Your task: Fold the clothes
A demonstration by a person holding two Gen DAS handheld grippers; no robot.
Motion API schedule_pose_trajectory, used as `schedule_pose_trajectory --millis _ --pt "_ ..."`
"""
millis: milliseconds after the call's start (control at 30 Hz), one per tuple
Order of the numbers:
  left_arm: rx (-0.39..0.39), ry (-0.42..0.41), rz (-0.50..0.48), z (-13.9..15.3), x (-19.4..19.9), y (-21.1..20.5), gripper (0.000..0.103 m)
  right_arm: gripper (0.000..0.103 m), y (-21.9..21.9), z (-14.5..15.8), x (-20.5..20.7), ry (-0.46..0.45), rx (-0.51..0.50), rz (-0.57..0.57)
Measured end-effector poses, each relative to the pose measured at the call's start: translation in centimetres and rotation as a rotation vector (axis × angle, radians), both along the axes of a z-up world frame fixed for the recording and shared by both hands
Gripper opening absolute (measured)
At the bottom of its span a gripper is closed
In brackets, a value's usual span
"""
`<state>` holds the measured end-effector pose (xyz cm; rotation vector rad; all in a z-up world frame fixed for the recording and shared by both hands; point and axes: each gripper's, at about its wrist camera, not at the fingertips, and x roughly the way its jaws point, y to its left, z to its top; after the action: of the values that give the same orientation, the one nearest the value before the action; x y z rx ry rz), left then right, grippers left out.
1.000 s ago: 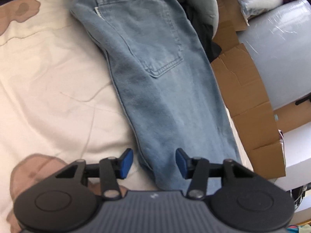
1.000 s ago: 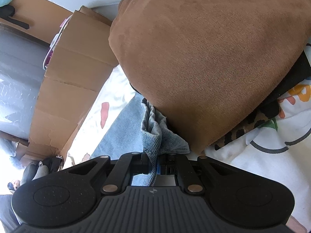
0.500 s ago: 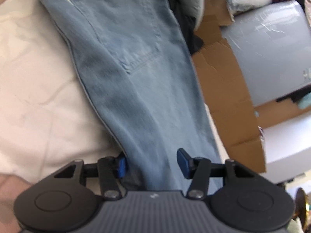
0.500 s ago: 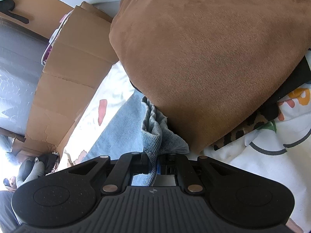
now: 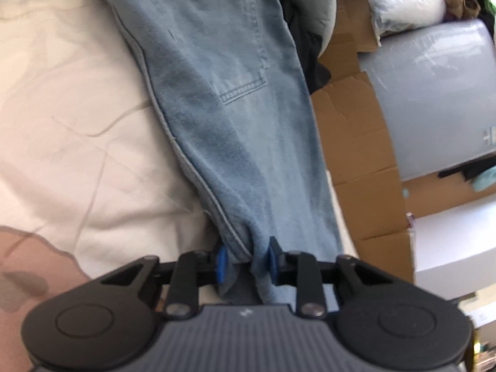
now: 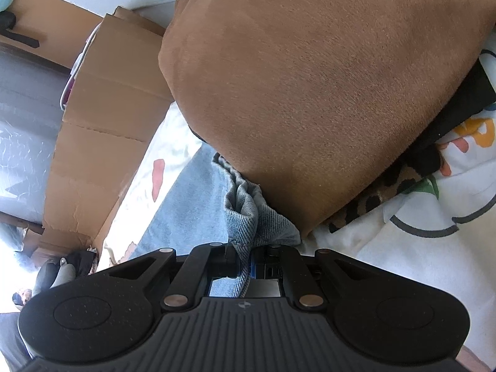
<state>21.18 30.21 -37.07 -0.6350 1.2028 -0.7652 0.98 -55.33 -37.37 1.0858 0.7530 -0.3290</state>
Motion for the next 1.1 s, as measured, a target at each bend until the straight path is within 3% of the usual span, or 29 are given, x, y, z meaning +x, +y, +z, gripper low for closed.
schedule_pose_trajectory --millis 200,467,667,900,1100 --pt "0.134 -0.035 -0.013 3.2 0.0 -0.5 0.021 0.005 0.4 1.5 -0.5 -0.025 -0.001 -0.006" --pt "0.265 -0.039 -0.063 7.3 0.9 -0.5 0.02 0.005 1.1 6.1 -2.7 -0.047 -0.017 0.012" --pt "0.355 -0.046 -0.119 10.2 1.9 -2.8 0.02 0.004 0.7 6.4 -7.0 -0.047 0.012 0.008" --pt "0.412 -0.058 -0.155 12.9 0.2 -2.0 0.02 0.004 0.8 7.1 -12.4 -0.058 0.028 -0.02" --pt "0.444 -0.046 -0.204 13.4 -1.2 -1.4 0.02 0.004 1.1 6.9 -17.5 -0.032 0.032 -0.064"
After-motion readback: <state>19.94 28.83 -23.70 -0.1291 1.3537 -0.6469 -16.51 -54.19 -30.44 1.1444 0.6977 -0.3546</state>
